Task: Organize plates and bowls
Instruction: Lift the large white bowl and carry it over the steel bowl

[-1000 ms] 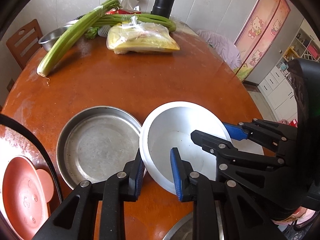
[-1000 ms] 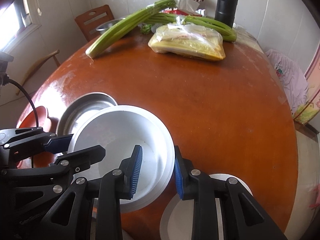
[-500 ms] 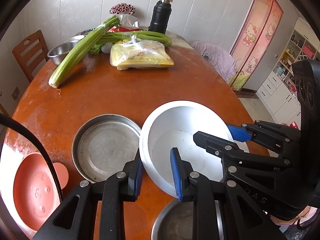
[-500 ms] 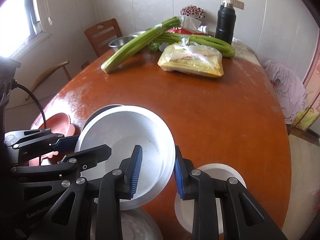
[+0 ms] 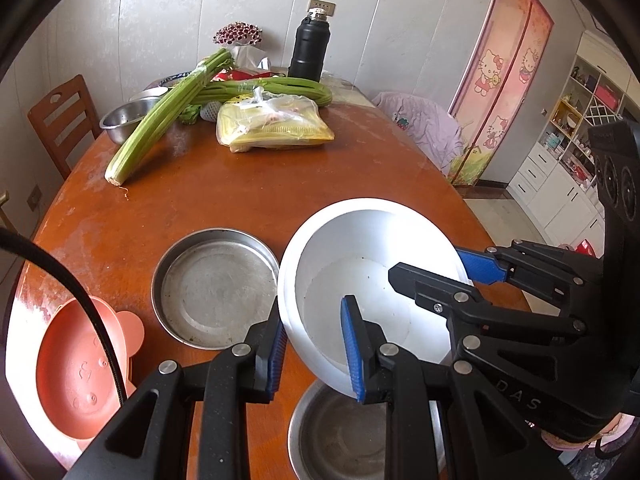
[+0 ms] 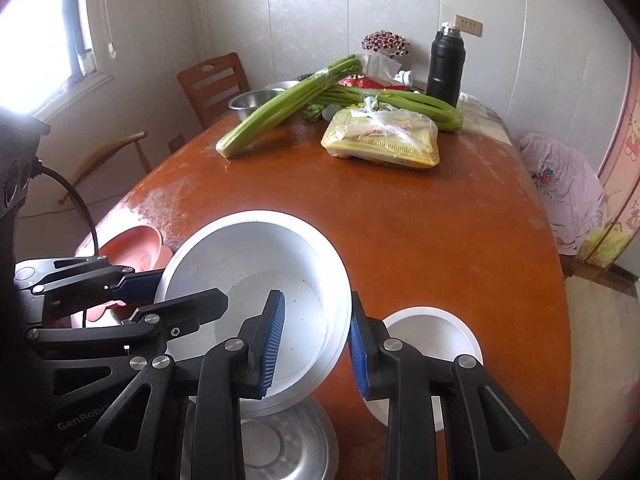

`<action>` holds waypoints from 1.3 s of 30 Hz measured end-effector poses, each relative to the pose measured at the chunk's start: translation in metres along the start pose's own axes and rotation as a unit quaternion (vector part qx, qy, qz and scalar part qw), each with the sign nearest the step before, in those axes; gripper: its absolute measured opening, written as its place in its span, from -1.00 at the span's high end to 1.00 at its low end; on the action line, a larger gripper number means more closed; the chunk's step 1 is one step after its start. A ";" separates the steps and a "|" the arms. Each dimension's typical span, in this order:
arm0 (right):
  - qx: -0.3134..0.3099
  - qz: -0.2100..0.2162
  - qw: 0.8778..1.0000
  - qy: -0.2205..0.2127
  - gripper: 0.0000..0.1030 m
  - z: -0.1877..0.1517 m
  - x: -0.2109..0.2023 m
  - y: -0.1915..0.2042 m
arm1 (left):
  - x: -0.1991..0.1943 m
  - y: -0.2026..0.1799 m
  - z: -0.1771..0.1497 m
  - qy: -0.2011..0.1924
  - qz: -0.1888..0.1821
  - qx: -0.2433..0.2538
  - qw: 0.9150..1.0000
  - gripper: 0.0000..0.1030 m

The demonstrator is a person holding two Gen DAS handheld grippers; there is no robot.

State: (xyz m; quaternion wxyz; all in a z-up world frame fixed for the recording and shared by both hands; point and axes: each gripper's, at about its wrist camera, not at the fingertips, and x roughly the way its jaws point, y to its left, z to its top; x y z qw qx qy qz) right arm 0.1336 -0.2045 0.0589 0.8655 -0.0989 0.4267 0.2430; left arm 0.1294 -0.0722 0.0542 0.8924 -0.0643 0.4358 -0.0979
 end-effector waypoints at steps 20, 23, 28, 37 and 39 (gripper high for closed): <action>-0.002 0.020 1.000 0.007 0.36 -0.046 -0.026 0.010 | -0.016 -0.016 -0.046 0.015 -0.010 0.001 1.000 0.49; -0.001 0.025 1.000 0.013 0.36 -0.056 -0.027 0.011 | -0.014 -0.018 -0.057 0.027 -0.015 0.008 1.000 0.49; -0.007 0.027 0.999 0.023 0.36 -0.069 -0.028 0.015 | -0.009 -0.021 -0.073 0.045 -0.010 0.011 0.999 0.49; 0.000 0.034 0.999 0.042 0.36 -0.083 -0.017 0.013 | -0.003 -0.023 -0.084 0.061 -0.009 0.014 0.998 0.49; 0.001 0.034 0.998 0.045 0.36 -0.086 -0.015 0.012 | -0.001 -0.023 -0.085 0.064 -0.008 0.016 0.998 0.49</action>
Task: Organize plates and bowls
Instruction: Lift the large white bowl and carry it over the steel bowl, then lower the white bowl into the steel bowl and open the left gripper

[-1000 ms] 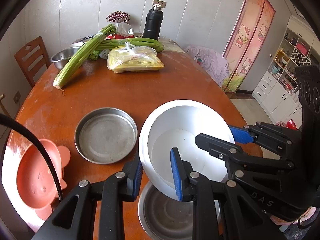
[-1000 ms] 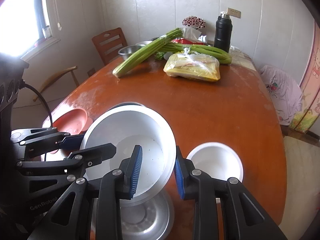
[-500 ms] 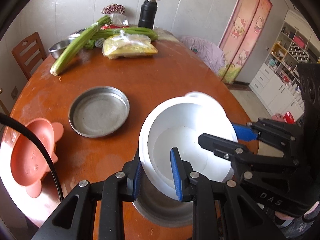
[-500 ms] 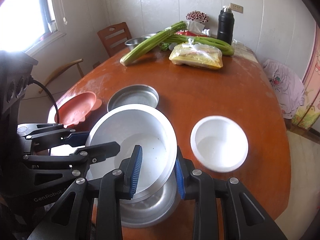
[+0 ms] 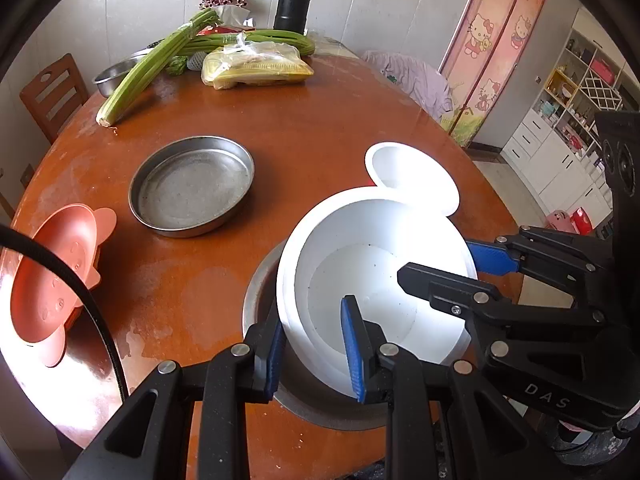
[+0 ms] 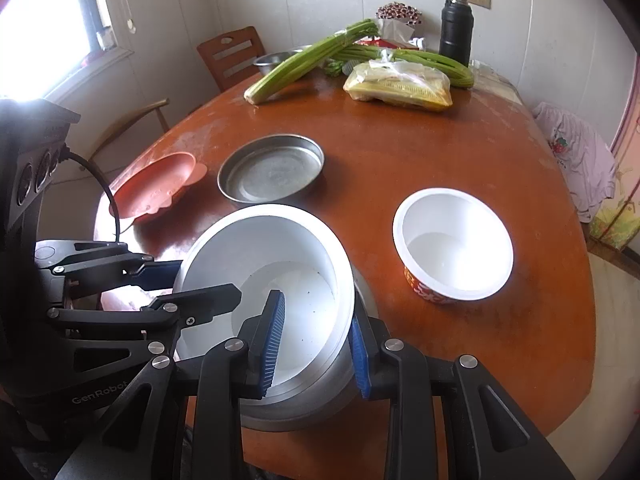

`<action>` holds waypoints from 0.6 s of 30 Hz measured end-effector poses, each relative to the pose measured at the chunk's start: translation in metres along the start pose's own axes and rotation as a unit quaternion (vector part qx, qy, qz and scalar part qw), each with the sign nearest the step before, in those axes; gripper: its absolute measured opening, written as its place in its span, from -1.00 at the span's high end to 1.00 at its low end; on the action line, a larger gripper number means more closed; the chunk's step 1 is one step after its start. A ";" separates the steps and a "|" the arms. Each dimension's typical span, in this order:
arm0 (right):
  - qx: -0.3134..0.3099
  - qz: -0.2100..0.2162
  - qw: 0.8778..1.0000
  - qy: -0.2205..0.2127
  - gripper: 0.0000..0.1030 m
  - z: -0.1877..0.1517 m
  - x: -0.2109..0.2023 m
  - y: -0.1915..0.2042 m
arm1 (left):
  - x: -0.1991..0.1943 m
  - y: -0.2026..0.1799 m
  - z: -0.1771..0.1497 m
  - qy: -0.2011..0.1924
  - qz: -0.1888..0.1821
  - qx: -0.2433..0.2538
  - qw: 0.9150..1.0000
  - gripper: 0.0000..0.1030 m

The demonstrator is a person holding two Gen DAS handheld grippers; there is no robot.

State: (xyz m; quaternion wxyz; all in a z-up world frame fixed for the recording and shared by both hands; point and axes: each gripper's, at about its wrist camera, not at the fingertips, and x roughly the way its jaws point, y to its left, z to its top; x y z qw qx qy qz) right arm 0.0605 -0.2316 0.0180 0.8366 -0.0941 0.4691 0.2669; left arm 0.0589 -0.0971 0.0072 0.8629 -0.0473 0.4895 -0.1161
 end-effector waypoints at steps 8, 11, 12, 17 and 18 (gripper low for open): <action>0.008 0.006 1.000 0.019 0.36 -0.006 0.014 -0.002 | 0.014 0.002 -0.002 0.019 0.003 -0.002 1.000 0.49; 0.010 0.005 1.000 0.024 0.36 -0.008 0.018 -0.004 | 0.017 0.002 -0.002 0.024 0.005 0.001 1.000 0.49; 0.011 0.005 1.000 0.025 0.36 -0.008 0.018 -0.004 | 0.018 0.002 -0.003 0.025 0.005 0.003 1.000 0.49; 0.005 -0.003 1.000 0.029 0.36 -0.012 0.021 -0.001 | 0.023 0.002 -0.005 0.032 0.011 0.007 0.999 0.49; 0.004 -0.002 1.000 0.030 0.36 -0.013 0.021 0.000 | 0.023 0.002 -0.005 0.032 0.013 0.007 0.999 0.49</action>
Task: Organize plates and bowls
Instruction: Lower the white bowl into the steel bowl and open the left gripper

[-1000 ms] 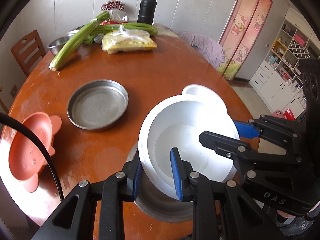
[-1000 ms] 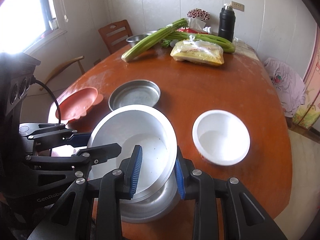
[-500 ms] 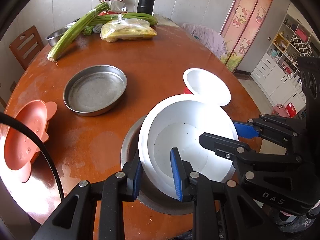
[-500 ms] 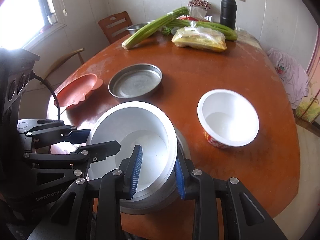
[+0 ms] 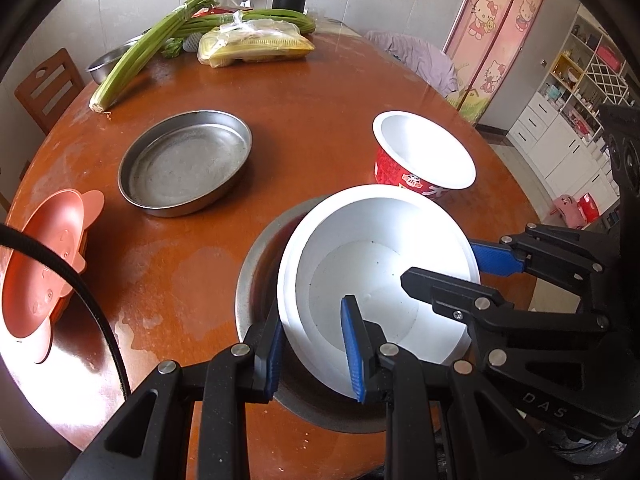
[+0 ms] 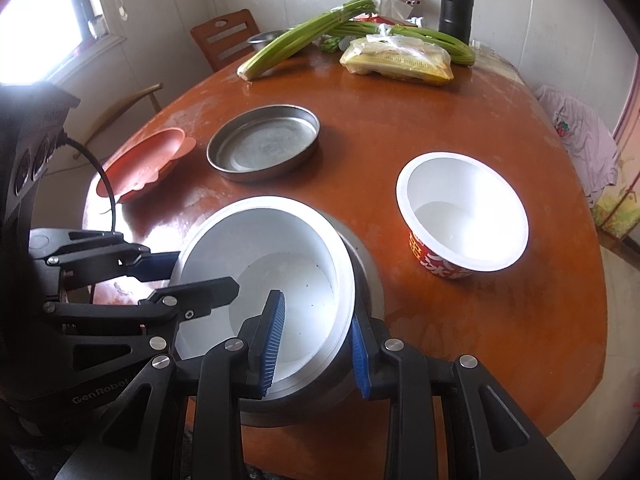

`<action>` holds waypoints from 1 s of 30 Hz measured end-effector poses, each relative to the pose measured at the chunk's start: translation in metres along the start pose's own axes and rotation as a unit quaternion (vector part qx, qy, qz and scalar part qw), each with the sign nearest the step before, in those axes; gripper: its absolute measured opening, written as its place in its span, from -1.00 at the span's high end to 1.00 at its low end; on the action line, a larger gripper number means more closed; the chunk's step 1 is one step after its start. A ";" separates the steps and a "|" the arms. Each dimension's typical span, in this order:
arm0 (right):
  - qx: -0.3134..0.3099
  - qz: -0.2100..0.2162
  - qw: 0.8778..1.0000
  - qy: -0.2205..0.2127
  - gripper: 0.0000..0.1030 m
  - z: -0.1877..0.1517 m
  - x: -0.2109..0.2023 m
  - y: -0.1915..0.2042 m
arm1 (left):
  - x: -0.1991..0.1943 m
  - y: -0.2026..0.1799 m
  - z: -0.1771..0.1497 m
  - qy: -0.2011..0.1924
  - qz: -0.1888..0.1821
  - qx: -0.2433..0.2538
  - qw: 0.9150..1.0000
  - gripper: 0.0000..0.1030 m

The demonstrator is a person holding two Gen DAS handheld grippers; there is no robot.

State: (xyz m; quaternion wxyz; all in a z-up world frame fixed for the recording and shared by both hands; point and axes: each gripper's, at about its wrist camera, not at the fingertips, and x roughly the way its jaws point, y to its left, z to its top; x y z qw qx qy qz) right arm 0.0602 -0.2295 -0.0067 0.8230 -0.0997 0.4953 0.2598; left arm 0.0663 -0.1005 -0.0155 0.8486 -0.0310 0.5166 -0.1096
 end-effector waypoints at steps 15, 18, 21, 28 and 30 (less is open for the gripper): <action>-0.003 -0.010 1.000 0.013 0.36 0.000 0.011 0.001 | 0.003 0.004 0.000 0.002 0.004 -0.006 1.000 0.48; -0.001 -0.013 1.000 0.013 0.36 0.001 0.011 -0.001 | 0.003 0.005 0.000 0.001 0.003 -0.006 1.000 0.48; 0.005 -0.012 1.000 0.010 0.36 0.002 0.011 -0.005 | 0.003 0.006 0.002 0.001 0.003 -0.008 1.000 0.48; 0.008 -0.008 1.000 0.010 0.36 0.002 0.011 -0.008 | 0.002 0.006 0.003 0.000 0.002 -0.010 1.000 0.48; 0.009 -0.007 1.000 0.010 0.36 0.003 0.010 -0.008 | 0.000 0.005 0.003 -0.002 0.006 -0.009 1.000 0.48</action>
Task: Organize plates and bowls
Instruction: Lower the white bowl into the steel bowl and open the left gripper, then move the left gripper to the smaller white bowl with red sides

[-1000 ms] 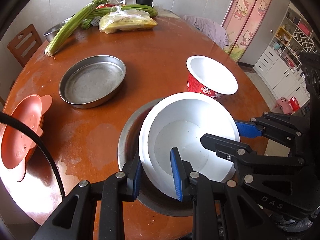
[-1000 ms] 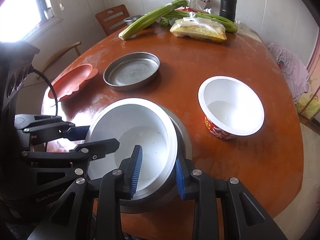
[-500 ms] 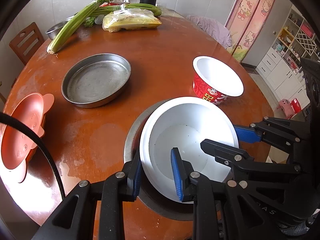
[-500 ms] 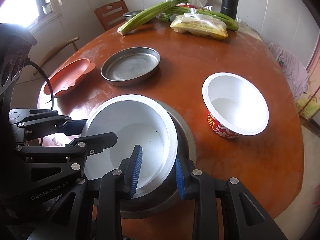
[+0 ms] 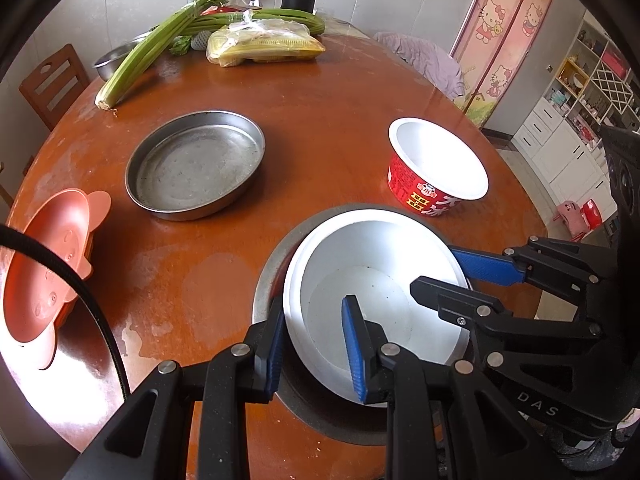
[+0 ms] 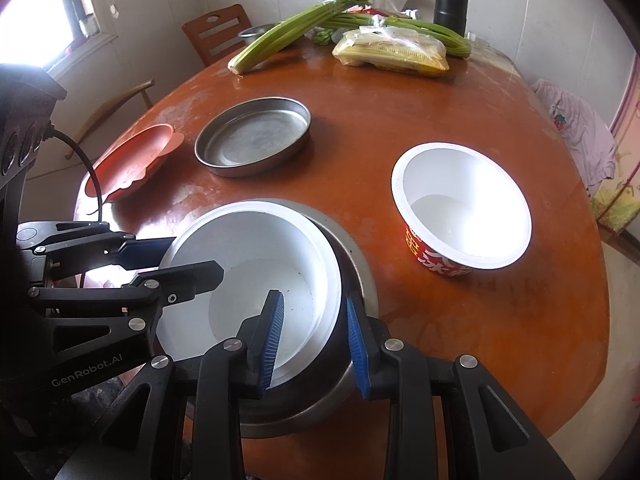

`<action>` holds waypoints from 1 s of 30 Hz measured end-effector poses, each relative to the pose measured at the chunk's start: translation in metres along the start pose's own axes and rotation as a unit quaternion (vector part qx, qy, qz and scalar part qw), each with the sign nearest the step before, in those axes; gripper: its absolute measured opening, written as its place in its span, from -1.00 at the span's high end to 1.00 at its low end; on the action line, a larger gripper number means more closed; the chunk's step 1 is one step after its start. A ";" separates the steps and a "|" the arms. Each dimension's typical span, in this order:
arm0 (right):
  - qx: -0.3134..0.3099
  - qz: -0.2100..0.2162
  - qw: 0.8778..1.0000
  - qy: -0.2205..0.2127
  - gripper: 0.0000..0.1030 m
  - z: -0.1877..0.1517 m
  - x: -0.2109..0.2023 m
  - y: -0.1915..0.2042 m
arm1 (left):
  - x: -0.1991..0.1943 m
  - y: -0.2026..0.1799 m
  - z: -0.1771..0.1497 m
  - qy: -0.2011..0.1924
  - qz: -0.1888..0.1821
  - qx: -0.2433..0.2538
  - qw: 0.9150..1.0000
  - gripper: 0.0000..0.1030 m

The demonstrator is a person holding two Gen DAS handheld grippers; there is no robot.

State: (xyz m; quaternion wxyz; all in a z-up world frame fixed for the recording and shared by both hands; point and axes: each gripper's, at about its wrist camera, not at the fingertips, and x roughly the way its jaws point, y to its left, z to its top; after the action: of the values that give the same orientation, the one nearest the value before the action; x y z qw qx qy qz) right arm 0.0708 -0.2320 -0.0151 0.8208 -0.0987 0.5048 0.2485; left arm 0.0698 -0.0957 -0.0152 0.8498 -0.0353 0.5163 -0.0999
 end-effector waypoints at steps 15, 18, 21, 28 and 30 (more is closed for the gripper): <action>0.007 0.006 1.000 -0.013 0.36 0.001 -0.006 -0.003 | -0.020 0.000 0.008 -0.031 0.018 0.007 0.999 0.46; 0.009 0.001 1.000 -0.017 0.36 0.001 -0.008 -0.004 | -0.023 0.001 0.011 -0.037 0.021 0.006 0.999 0.44; 0.016 0.000 1.000 -0.022 0.36 0.002 -0.012 -0.007 | -0.026 0.002 0.015 -0.044 0.022 0.007 0.999 0.43; 0.026 -0.008 0.999 -0.038 0.35 0.009 -0.023 -0.014 | -0.030 -0.001 0.024 -0.053 0.025 0.014 0.998 0.40; 0.029 -0.011 0.999 -0.043 0.35 0.011 -0.027 -0.016 | -0.030 -0.002 0.027 -0.054 0.026 0.016 0.998 0.39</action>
State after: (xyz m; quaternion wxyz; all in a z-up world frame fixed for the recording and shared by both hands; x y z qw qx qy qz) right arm 0.0775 -0.2493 0.0119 0.8469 -0.0692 0.4748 0.2291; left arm 0.0803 -0.0931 0.0236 0.8794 -0.0136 0.4684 -0.0842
